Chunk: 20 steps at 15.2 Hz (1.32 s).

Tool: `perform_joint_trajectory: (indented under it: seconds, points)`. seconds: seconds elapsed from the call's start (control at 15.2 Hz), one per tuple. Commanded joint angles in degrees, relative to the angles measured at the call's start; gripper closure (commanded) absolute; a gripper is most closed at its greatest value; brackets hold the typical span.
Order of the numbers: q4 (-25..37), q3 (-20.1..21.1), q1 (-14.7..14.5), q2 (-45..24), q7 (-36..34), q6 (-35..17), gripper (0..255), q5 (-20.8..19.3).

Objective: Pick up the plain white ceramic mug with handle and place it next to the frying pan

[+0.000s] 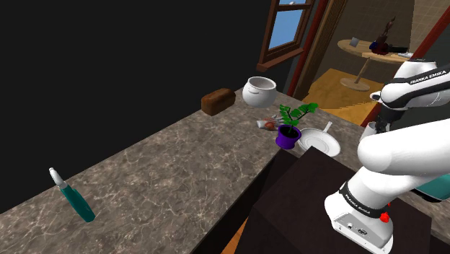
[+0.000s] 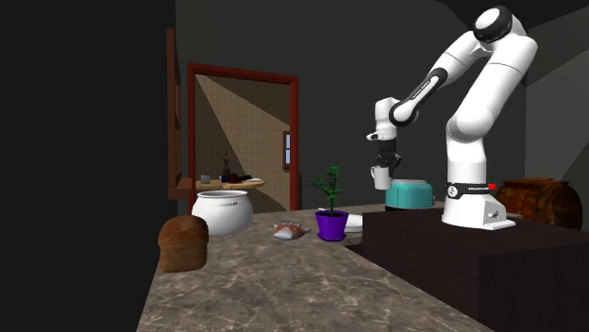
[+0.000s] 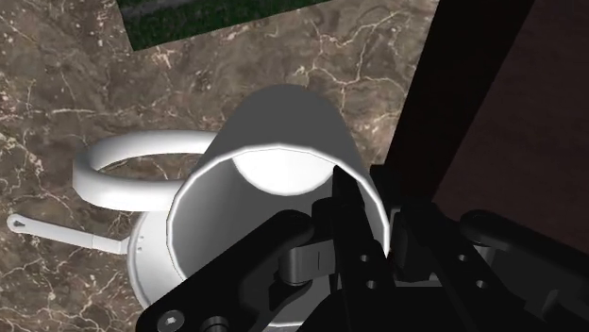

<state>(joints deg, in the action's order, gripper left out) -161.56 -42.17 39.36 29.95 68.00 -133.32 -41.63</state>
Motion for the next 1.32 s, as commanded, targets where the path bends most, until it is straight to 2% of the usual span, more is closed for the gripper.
perform_joint_trajectory:
  seconds: [0.0,0.13,0.79,1.06,1.25]
  points:
    - [1.86,-2.77,0.75,-1.39,3.49,-0.70,255,-0.56]
    - [4.49,-6.63,1.07,-3.80,7.91,-2.08,255,-0.62]
    - [2.72,-12.58,-2.52,-15.24,7.57,-15.12,255,-0.17]
    - [2.24,-15.11,-4.92,-21.20,8.88,-21.20,255,2.49]
    - [1.82,-16.77,-7.15,-26.38,11.50,-26.17,255,6.92]
